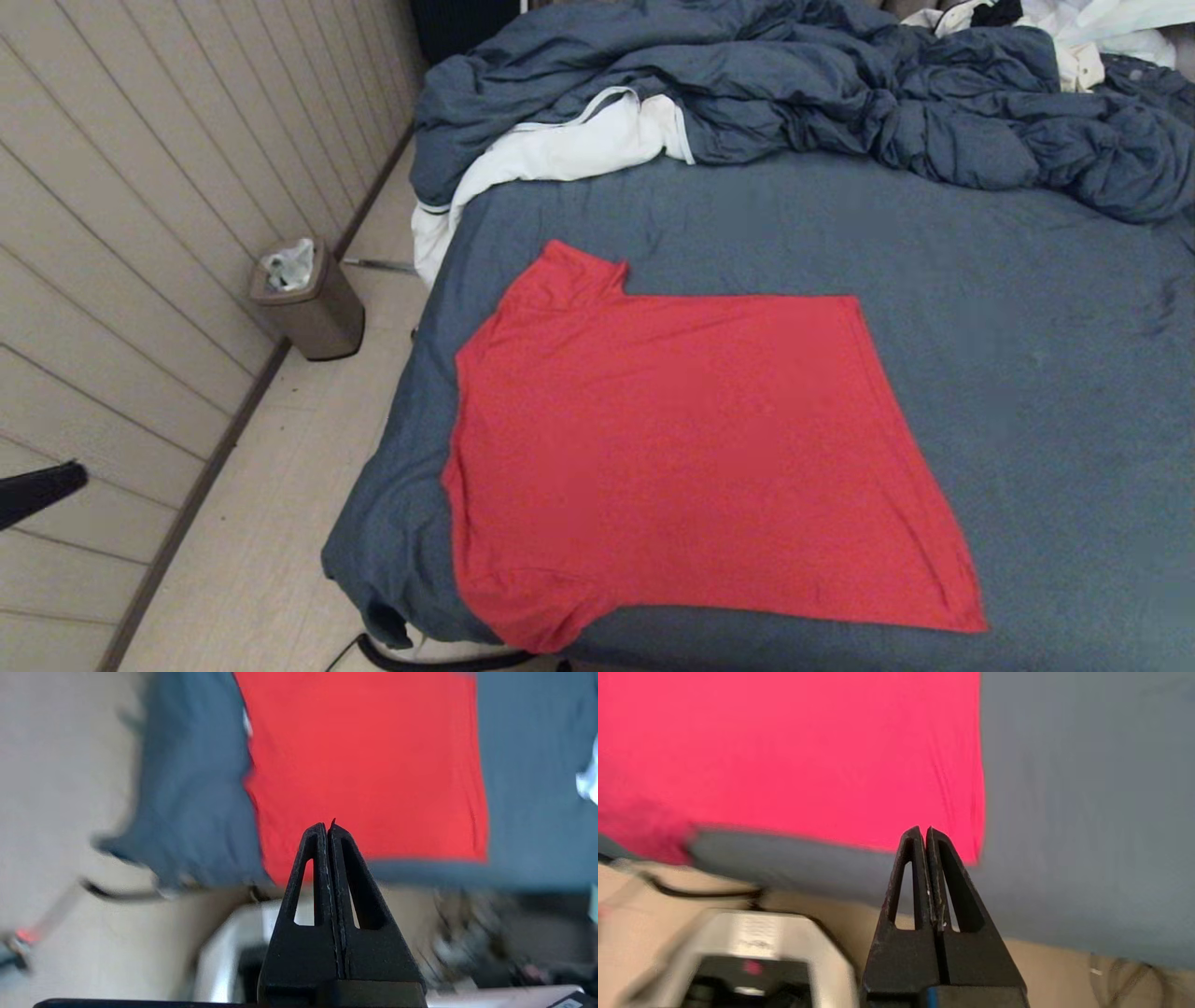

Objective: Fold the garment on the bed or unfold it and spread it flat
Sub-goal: Fold the red T-shirt

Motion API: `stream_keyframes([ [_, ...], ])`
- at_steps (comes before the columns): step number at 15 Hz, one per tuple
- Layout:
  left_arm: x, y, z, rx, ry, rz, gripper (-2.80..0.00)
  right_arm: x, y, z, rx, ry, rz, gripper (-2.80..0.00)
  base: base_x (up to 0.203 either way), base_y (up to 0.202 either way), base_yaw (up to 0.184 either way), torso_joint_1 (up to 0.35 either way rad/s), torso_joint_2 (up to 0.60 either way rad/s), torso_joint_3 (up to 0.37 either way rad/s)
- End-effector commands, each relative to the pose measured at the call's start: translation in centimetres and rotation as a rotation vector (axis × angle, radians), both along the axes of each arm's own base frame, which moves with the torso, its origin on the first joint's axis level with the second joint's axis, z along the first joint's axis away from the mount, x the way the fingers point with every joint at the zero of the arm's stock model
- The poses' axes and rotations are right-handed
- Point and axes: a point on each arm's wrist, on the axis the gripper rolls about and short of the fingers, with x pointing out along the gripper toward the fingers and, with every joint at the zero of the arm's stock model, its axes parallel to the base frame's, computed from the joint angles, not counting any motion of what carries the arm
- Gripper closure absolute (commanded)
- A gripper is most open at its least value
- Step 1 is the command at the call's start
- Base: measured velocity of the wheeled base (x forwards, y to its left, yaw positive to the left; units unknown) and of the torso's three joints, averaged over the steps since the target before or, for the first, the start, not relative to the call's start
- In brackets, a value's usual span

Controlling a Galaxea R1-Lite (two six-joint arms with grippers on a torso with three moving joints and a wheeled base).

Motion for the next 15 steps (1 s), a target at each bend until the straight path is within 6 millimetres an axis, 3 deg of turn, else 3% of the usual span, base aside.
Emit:
stream_keyframes([
  [1, 5.2, -0.4, -3.0, -0.008, 0.219, -0.042, 0.0, 4.3, 0.2, 3.6, 0.052, 0.196, 0.026, 0.0, 0.0, 0.0, 0.0, 0.0, 0.0, 0.0],
  [4, 8.6, -2.0, -6.5, 0.035, 0.389, -0.11, 0.0, 11.4, 0.7, 3.9, 0.122, 0.497, 0.007, 0.0, 0.0, 0.0, 0.0, 0.0, 0.0, 0.0],
  [6, 10.1, -3.9, -9.1, 0.1, 0.492, -0.189, 0.0, 16.3, 0.6, 2.2, 0.158, 0.661, -0.041, 0.0, 0.0, 0.0, 0.0, 0.0, 0.0, 0.0],
  [9, 11.9, -7.2, -13.0, 0.217, 0.58, -0.264, 0.0, 21.6, -0.6, -0.8, 0.205, 0.755, -0.094, 0.0, 0.0, 0.0, 0.0, 0.0, 0.0, 0.0],
  [12, 14.5, -10.0, -14.6, 0.201, 0.497, -0.245, 0.0, 24.9, -1.8, -1.2, 0.256, 0.626, -0.037, 0.0, 0.0, 0.0, 0.0, 0.0, 0.0, 0.0],
  [15, 15.6, -10.8, -14.3, 0.151, 0.476, -0.22, 0.0, 25.4, -1.8, -1.1, 0.288, 0.602, 0.034, 0.0, 0.0, 0.0, 0.0, 0.0, 0.0, 0.0],
])
